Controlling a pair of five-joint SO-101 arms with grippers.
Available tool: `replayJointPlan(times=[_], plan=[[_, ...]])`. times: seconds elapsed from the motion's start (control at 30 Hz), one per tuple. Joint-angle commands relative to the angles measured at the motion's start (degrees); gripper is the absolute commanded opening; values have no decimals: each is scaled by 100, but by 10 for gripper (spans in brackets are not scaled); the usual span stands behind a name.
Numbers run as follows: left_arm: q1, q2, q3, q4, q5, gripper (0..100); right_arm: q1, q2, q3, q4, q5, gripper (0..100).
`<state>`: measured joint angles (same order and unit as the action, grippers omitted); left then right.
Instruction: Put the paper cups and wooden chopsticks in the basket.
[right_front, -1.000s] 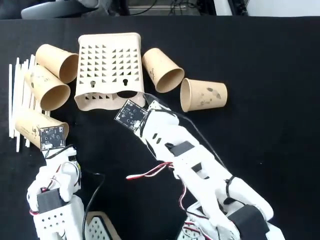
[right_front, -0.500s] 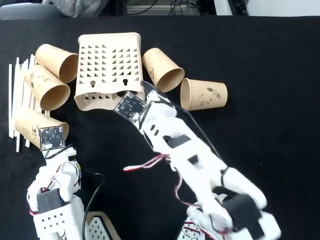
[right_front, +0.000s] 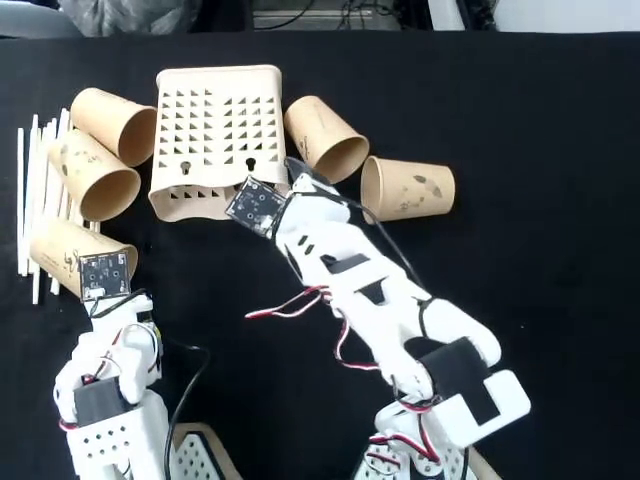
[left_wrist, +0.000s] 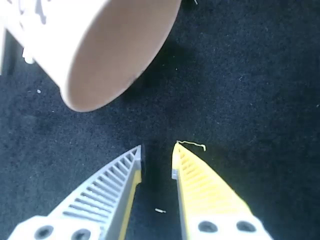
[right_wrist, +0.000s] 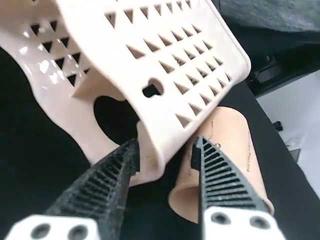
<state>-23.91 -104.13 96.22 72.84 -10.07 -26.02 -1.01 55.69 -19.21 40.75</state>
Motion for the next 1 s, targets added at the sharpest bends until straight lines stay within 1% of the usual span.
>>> replayJointPlan(times=[0.0,0.2,0.3,0.4,0.5,0.53,0.6,0.7,0.83,0.97], plan=[[-4,-44,110,18,-35,109,114,84,-338,-290,88,185],[-4,-44,110,18,-35,109,53,901,-673,-800,123,184],[-4,-44,110,18,-35,109,53,1288,-831,-985,440,173],[-4,-44,110,18,-35,109,53,1411,-787,-1398,659,99],[-4,-44,110,18,-35,109,53,1411,-611,-1811,712,26],[-4,-44,110,18,-35,109,53,1411,-541,-1952,712,10],[-4,-44,110,18,-35,109,44,1402,-374,-2207,721,13],[-4,-44,110,18,-35,109,-44,1156,-101,-2391,721,11],[-4,-44,110,18,-35,109,-35,356,435,-2382,721,11],[-4,-44,110,18,-35,109,-35,-655,1015,-2110,686,11]])
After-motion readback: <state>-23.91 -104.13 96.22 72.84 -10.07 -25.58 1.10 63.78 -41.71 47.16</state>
